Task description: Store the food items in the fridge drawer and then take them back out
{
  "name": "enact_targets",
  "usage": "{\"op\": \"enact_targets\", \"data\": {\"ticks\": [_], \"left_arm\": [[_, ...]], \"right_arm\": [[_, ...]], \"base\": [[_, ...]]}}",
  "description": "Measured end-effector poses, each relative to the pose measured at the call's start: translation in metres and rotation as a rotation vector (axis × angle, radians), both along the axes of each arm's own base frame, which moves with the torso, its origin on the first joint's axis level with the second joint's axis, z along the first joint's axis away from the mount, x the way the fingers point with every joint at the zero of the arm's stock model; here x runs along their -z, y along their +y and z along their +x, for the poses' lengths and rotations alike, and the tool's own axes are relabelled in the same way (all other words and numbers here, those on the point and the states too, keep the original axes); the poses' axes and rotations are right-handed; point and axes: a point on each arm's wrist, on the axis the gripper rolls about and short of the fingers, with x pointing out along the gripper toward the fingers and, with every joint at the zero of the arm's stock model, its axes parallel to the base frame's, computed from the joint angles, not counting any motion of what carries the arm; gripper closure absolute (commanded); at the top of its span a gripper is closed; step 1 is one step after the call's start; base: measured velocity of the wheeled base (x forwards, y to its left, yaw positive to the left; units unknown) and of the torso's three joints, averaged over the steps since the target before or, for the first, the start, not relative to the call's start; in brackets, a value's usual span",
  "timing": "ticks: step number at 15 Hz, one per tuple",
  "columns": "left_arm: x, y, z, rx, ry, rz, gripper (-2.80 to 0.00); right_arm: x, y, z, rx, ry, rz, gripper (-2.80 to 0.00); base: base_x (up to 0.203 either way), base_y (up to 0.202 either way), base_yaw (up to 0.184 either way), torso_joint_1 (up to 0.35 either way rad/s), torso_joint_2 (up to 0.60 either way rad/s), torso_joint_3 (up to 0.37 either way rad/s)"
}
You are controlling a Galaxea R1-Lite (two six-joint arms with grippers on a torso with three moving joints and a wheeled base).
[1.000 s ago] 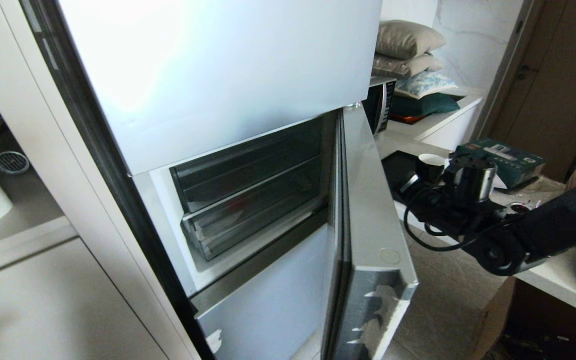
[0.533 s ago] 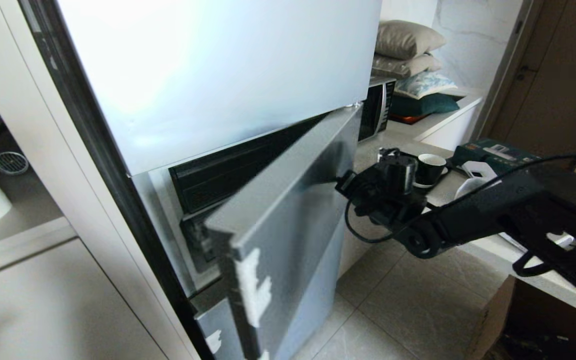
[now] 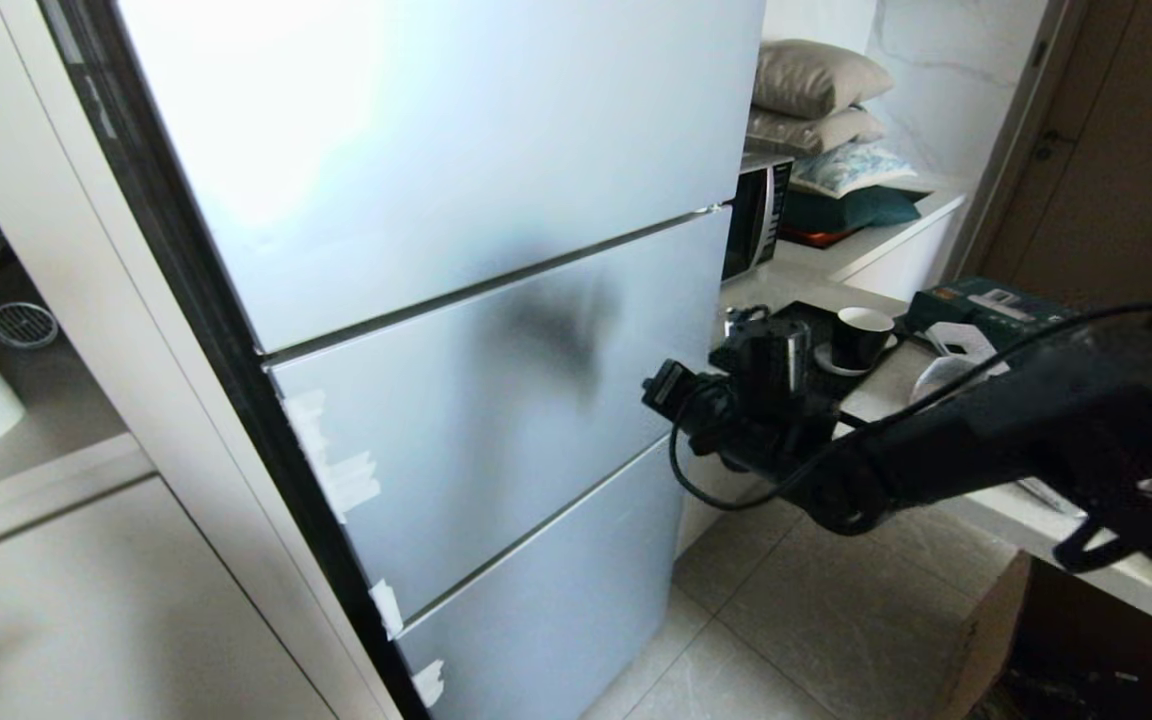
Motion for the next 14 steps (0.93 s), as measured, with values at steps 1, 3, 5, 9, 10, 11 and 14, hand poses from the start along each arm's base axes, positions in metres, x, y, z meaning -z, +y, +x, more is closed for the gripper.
{"op": "enact_targets", "data": {"ticks": [1, 3, 5, 9, 10, 11, 14], "left_arm": [[0.000, 0.000, 0.000, 0.000, 0.000, 0.000, 0.00], [0.000, 0.000, 0.000, 0.000, 0.000, 0.000, 0.00], [0.000, 0.000, 0.000, 0.000, 0.000, 0.000, 0.00], [0.000, 0.000, 0.000, 0.000, 0.000, 0.000, 0.00], [0.000, 0.000, 0.000, 0.000, 0.000, 0.000, 0.00], [0.000, 0.000, 0.000, 0.000, 0.000, 0.000, 0.00], [0.000, 0.000, 0.000, 0.000, 0.000, 0.000, 0.00]], "right_arm": [[-0.012, -0.010, -0.019, -0.001, -0.016, 0.000, 0.00], [-0.043, -0.036, -0.061, 0.001, -0.084, -0.023, 0.00], [-0.069, -0.068, -0.112, 0.026, -0.175, -0.101, 0.00], [-0.079, -0.154, -0.222, 0.125, -0.313, -0.392, 0.00], [-0.073, -0.175, -0.250, 0.146, -0.331, -0.463, 0.00], [-0.063, -0.191, -0.275, 0.161, -0.336, -0.516, 0.00], [-0.014, -0.217, -0.339, 0.176, -0.317, -0.631, 0.00]], "base": [[0.000, 0.000, 0.000, 0.000, 0.00, 0.000], [0.000, 0.000, 0.000, 0.000, 0.00, 0.000], [0.000, 0.000, 0.000, 0.000, 0.00, 0.000], [0.000, 0.000, 0.000, 0.000, 0.00, 0.000], [0.000, 0.000, 0.000, 0.000, 0.00, 0.000], [0.000, 0.000, 0.000, 0.000, 0.00, 0.000], [0.000, 0.000, 0.000, 0.000, 0.00, 0.000]]}}
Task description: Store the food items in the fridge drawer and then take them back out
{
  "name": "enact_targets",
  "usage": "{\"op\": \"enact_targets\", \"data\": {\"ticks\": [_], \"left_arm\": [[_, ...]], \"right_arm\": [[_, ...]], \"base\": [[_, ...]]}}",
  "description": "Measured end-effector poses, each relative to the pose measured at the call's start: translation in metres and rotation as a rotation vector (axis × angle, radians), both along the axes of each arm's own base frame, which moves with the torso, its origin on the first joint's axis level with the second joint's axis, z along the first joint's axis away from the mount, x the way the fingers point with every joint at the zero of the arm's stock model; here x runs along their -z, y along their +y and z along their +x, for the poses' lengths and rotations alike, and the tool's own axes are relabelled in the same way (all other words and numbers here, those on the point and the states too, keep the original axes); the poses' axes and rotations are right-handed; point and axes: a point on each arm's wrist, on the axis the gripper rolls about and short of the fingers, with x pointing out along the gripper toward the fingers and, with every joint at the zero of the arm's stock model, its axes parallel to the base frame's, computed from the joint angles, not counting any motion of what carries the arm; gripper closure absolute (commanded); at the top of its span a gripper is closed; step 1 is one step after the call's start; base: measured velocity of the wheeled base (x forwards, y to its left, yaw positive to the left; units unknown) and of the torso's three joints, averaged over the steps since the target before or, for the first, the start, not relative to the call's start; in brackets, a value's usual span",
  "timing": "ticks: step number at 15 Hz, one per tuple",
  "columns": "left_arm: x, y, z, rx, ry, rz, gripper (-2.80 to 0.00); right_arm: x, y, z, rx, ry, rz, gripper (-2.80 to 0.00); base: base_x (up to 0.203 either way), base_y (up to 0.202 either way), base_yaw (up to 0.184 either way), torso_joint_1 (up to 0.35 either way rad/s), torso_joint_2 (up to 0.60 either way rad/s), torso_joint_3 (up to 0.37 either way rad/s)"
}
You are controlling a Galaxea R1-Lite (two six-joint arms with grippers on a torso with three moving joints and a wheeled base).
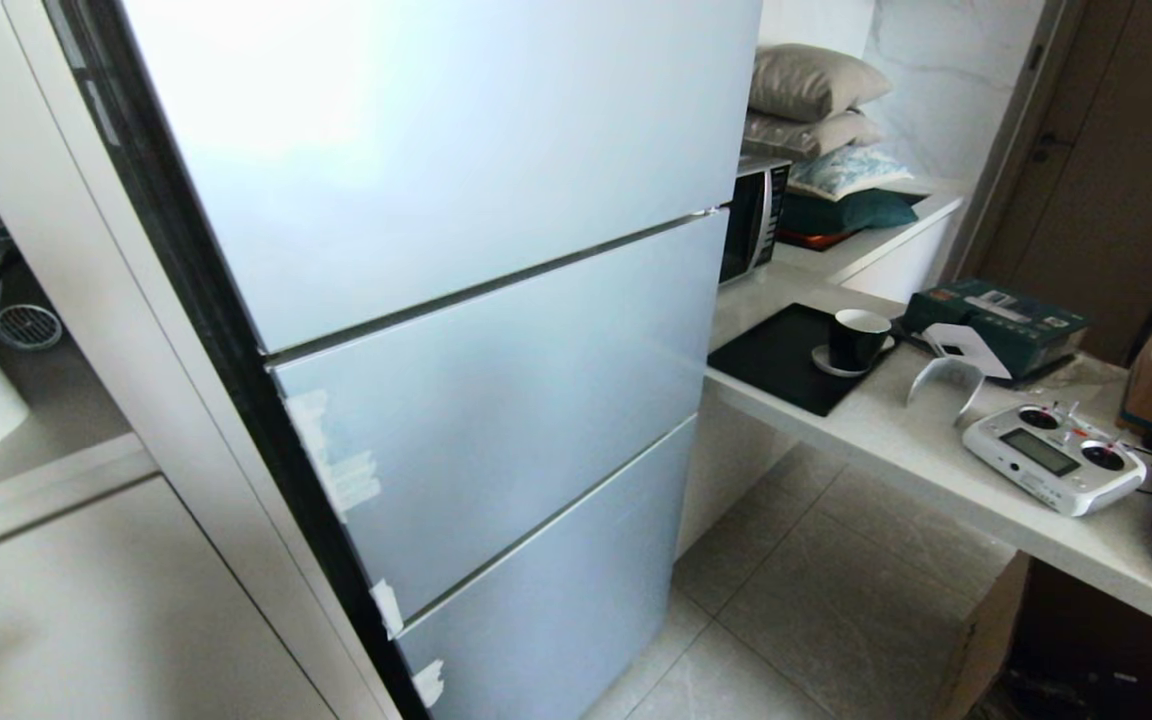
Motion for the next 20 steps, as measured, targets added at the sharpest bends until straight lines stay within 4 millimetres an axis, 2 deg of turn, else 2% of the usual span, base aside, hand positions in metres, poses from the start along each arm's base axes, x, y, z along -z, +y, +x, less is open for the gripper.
{"op": "enact_targets", "data": {"ticks": [3, 6, 9, 16, 17, 20], "left_arm": [[0.000, 0.000, 0.000, 0.000, 0.000, 0.000, 0.00], [0.000, 0.000, 0.000, 0.000, 0.000, 0.000, 0.00], [0.000, 0.000, 0.000, 0.000, 0.000, 0.000, 0.00], [0.000, 0.000, 0.000, 0.000, 0.000, 0.000, 0.00], [0.000, 0.000, 0.000, 0.000, 0.000, 0.000, 0.00], [0.000, 0.000, 0.000, 0.000, 0.000, 0.000, 0.00]], "right_arm": [[0.043, -0.006, -0.041, 0.044, 0.013, -0.068, 0.00], [0.066, -0.007, -0.059, 0.101, -0.063, -0.078, 0.00], [0.073, -0.007, -0.062, 0.161, -0.103, -0.021, 0.00], [0.075, -0.007, -0.064, 0.168, -0.095, 0.126, 0.00], [0.075, -0.008, -0.064, 0.170, -0.100, 0.090, 0.00], [0.078, -0.007, -0.064, 0.161, -0.079, -0.172, 0.00]], "base": [[0.000, 0.000, 0.000, 0.000, 0.00, 0.000], [0.000, 0.000, 0.000, 0.000, 0.00, 0.000], [0.000, 0.000, 0.000, 0.000, 0.00, 0.000], [0.000, 0.000, 0.000, 0.000, 0.00, 0.000], [0.000, 0.000, 0.000, 0.000, 0.00, 0.000], [0.000, 0.000, 0.000, 0.000, 0.00, 0.000]]}}
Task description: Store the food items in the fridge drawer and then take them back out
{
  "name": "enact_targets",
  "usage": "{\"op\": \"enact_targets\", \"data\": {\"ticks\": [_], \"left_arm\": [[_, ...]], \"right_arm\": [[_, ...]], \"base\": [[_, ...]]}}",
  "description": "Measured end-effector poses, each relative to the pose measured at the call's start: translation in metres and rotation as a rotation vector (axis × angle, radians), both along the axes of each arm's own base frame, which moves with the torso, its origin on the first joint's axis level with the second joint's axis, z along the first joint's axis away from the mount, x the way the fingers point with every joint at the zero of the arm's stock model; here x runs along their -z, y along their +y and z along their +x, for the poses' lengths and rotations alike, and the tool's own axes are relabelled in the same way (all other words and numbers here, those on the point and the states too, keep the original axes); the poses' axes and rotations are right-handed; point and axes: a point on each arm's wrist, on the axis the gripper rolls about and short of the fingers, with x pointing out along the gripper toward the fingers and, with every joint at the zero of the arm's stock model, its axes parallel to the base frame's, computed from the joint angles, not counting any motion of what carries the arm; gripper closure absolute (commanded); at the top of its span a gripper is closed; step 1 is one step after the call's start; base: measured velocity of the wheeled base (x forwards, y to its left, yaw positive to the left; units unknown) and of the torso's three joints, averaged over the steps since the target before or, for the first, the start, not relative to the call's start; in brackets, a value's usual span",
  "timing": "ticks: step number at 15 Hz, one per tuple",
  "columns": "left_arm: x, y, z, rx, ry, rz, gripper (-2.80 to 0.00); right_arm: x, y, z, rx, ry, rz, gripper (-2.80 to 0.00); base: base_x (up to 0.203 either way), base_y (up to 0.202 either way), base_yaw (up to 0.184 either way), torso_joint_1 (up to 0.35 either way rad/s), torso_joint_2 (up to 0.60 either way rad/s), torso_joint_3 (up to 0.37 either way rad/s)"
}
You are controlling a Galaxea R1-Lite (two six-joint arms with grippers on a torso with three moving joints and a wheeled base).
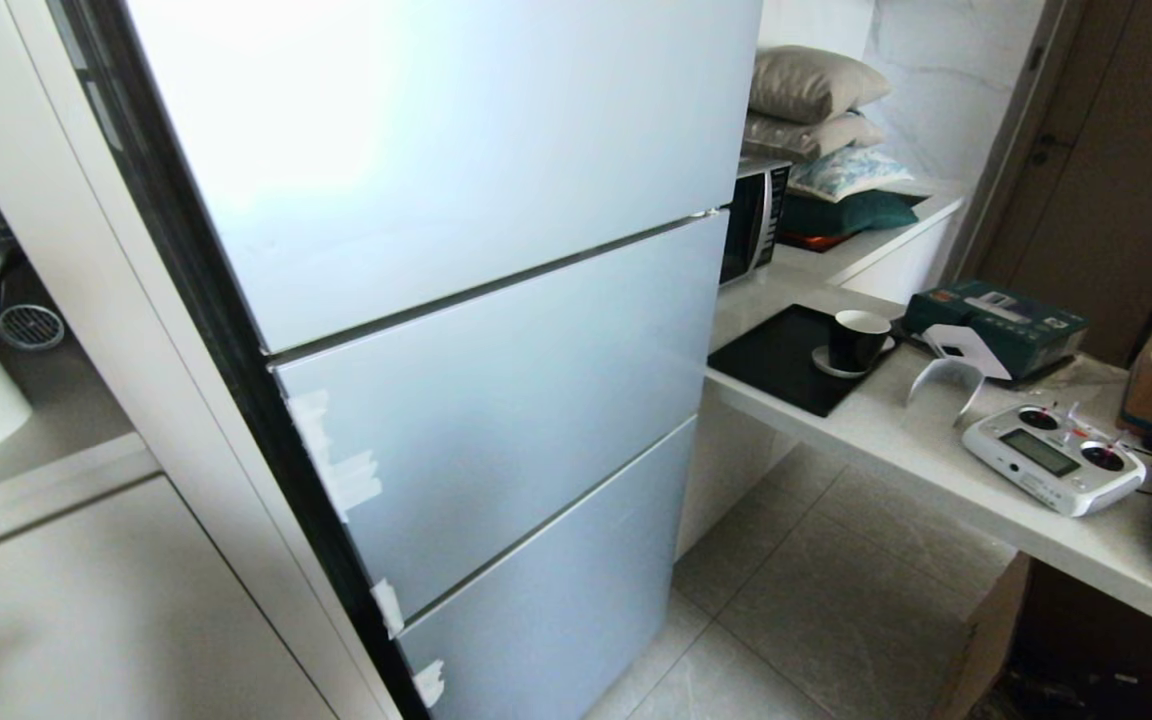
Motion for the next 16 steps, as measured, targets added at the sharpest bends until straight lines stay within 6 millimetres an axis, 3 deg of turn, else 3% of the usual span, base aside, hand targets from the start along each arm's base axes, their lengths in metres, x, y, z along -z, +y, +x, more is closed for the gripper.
{"op": "enact_targets", "data": {"ticks": [8, 12, 16], "left_arm": [[-0.002, 0.000, 0.000, 0.005, -0.007, 0.010, 0.00], [-0.051, -0.001, -0.007, 0.042, -0.135, -0.053, 0.00], [-0.092, -0.002, 0.031, 0.076, -0.019, -0.303, 0.00]], "right_arm": [[0.001, 0.000, 0.000, 0.005, 0.019, 0.009, 0.00], [0.001, 0.000, 0.000, 0.005, 0.021, 0.011, 0.00], [0.001, 0.000, 0.000, 0.005, 0.022, 0.011, 0.00]], "base": [[0.000, 0.000, 0.000, 0.000, 0.00, 0.000], [0.000, 0.000, 0.000, 0.000, 0.00, 0.000], [0.000, 0.000, 0.000, 0.000, 0.00, 0.000]]}}
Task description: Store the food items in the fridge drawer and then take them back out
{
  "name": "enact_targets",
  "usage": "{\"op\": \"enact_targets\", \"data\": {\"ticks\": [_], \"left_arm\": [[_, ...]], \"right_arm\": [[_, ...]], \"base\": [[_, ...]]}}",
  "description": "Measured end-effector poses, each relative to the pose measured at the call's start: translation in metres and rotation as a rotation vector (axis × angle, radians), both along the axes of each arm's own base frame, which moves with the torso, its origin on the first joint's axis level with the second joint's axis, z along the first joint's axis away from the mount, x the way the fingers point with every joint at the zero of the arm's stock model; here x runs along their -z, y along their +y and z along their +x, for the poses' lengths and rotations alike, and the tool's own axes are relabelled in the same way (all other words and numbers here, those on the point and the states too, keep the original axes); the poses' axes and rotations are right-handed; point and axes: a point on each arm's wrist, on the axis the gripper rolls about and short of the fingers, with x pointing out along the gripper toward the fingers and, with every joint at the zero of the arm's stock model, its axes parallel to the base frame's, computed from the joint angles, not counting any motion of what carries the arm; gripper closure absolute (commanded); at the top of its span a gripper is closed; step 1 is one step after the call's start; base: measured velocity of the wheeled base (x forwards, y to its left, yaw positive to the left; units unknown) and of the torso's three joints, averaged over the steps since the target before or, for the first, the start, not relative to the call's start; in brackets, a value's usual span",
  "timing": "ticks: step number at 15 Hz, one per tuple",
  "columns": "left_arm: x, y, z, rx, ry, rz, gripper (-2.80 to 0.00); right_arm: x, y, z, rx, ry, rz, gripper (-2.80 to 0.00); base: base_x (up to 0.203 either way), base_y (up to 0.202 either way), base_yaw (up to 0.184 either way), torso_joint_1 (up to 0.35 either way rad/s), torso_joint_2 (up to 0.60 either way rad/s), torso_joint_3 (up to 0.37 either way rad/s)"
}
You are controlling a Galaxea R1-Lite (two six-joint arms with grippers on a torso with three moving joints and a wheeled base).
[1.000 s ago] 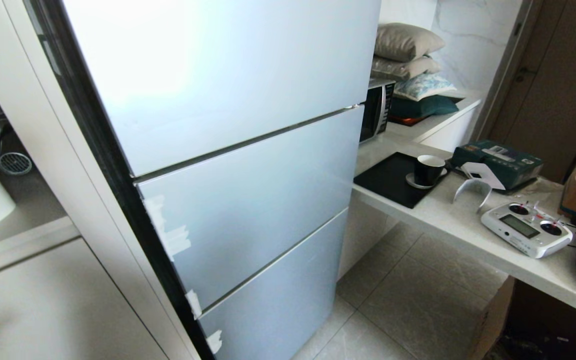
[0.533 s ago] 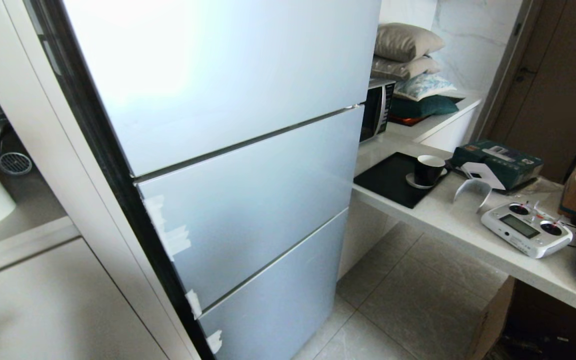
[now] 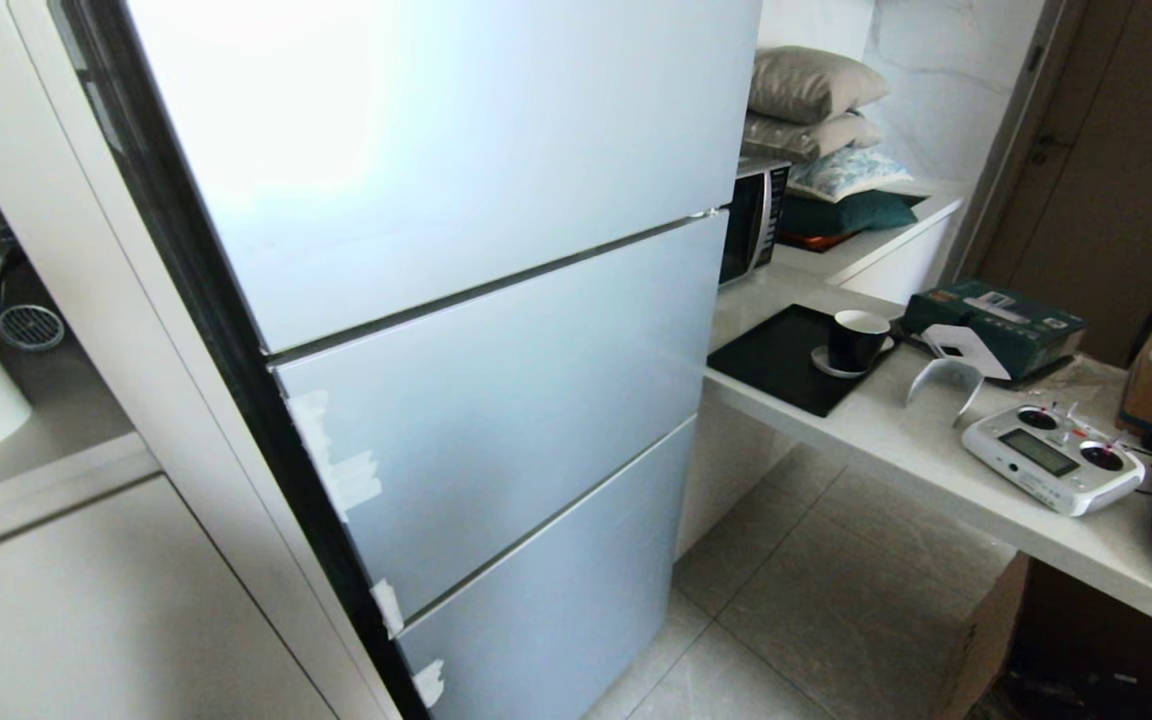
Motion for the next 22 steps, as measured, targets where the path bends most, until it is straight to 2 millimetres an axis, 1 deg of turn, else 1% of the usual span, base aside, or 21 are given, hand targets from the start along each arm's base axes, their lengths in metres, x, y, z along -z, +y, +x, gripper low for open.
{"op": "enact_targets", "data": {"ticks": [2, 4, 5, 7, 8, 10, 13, 17, 20, 22], "left_arm": [[-0.013, -0.001, 0.036, 0.003, 0.071, -0.141, 0.00], [-0.019, -0.002, 0.075, -0.015, 0.120, -0.249, 0.00], [-0.020, -0.002, 0.096, -0.032, 0.139, -0.308, 0.00], [-0.018, -0.001, 0.133, -0.072, 0.154, -0.419, 0.00], [-0.017, -0.001, 0.149, -0.094, 0.142, -0.472, 0.00], [-0.014, 0.000, 0.175, -0.114, 0.109, -0.557, 0.00], [-0.005, -0.001, 0.201, -0.112, 0.095, -0.607, 0.00], [0.010, -0.006, 0.226, -0.087, 0.082, -0.635, 0.00], [0.017, -0.018, 0.237, -0.046, 0.084, -0.640, 0.00], [0.018, -0.028, 0.239, -0.034, 0.093, -0.638, 0.00]], "right_arm": [[0.000, 0.000, 0.000, 0.000, 0.000, 0.000, 0.00], [0.000, 0.000, 0.000, 0.000, 0.000, 0.000, 0.00], [0.000, 0.000, 0.000, 0.000, 0.000, 0.000, 0.00], [0.000, 0.000, 0.000, 0.000, 0.000, 0.000, 0.00], [0.000, 0.000, 0.000, 0.000, 0.000, 0.000, 0.00], [0.000, 0.000, 0.000, 0.000, 0.000, 0.000, 0.00], [0.000, 0.000, 0.000, 0.000, 0.000, 0.000, 0.00], [0.000, 0.000, 0.000, 0.000, 0.000, 0.000, 0.00], [0.000, 0.000, 0.000, 0.000, 0.000, 0.000, 0.00], [0.000, 0.000, 0.000, 0.000, 0.000, 0.000, 0.00]], "base": [[0.000, 0.000, 0.000, 0.000, 0.00, 0.000], [0.000, 0.000, 0.000, 0.000, 0.00, 0.000], [0.000, 0.000, 0.000, 0.000, 0.00, 0.000], [0.000, 0.000, 0.000, 0.000, 0.00, 0.000], [0.000, 0.000, 0.000, 0.000, 0.00, 0.000], [0.000, 0.000, 0.000, 0.000, 0.00, 0.000], [0.000, 0.000, 0.000, 0.000, 0.00, 0.000], [0.000, 0.000, 0.000, 0.000, 0.00, 0.000], [0.000, 0.000, 0.000, 0.000, 0.00, 0.000], [0.000, 0.000, 0.000, 0.000, 0.00, 0.000]]}}
